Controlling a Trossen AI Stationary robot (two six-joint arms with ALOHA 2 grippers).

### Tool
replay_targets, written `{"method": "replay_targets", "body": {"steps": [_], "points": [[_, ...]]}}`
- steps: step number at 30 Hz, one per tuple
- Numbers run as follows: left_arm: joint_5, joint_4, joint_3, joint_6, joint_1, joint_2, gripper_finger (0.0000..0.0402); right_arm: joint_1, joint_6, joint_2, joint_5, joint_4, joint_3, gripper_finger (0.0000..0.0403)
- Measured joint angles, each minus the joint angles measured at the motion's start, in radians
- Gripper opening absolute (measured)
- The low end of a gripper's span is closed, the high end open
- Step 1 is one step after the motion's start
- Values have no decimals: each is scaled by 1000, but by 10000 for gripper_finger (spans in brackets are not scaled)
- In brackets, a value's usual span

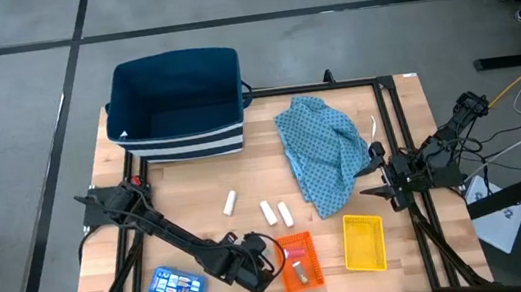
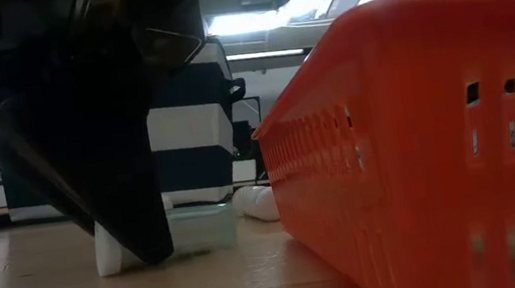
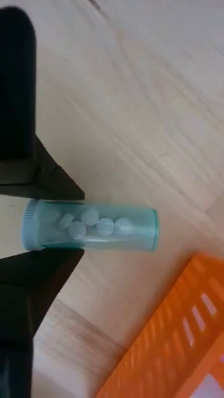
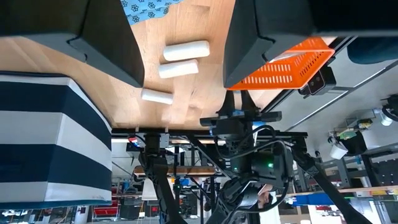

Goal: Pick & Place Medicine items
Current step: Put the blue pill bottle into the orange bin

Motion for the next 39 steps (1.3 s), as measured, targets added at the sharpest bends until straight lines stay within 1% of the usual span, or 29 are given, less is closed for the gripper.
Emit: {"method": "replay_targets", "body": {"steps": [3, 6, 12, 14, 17, 20, 22, 27, 30, 35, 39], "points": [[5, 6, -2, 6, -1, -24, 96, 0, 0, 0, 0, 0, 0, 220], [-20, 13, -1, 28, -2, -72, 97, 0, 0, 0, 0, 0, 0, 220], [-142, 15, -1, 108, -1, -160, 99, 0, 0, 0, 0, 0, 0, 220], [-185, 52, -1, 156, 4, -181, 99, 0, 0, 0, 0, 0, 0, 220], [-201, 145, 0, 256, 19, -191, 99, 0, 0, 0, 0, 0, 0, 220], [-183, 272, 0, 362, 46, -184, 99, 0, 0, 0, 0, 0, 0, 220], [-147, 349, 2, 414, 68, -165, 99, 0, 1, 0, -1, 0, 0, 220], [-48, 399, 1, 463, 115, -94, 100, 0, 24, 0, -5, 0, 0, 220], [-9, 405, 1, 455, 132, -52, 107, 0, 24, 0, -12, 0, 0, 220], [55, 448, 0, 446, 139, -4, 148, 0, 24, 0, -29, 0, 0, 220], [28, 464, 0, 464, 137, -11, 190, 0, 24, 0, -28, 3, 0, 220]]}}
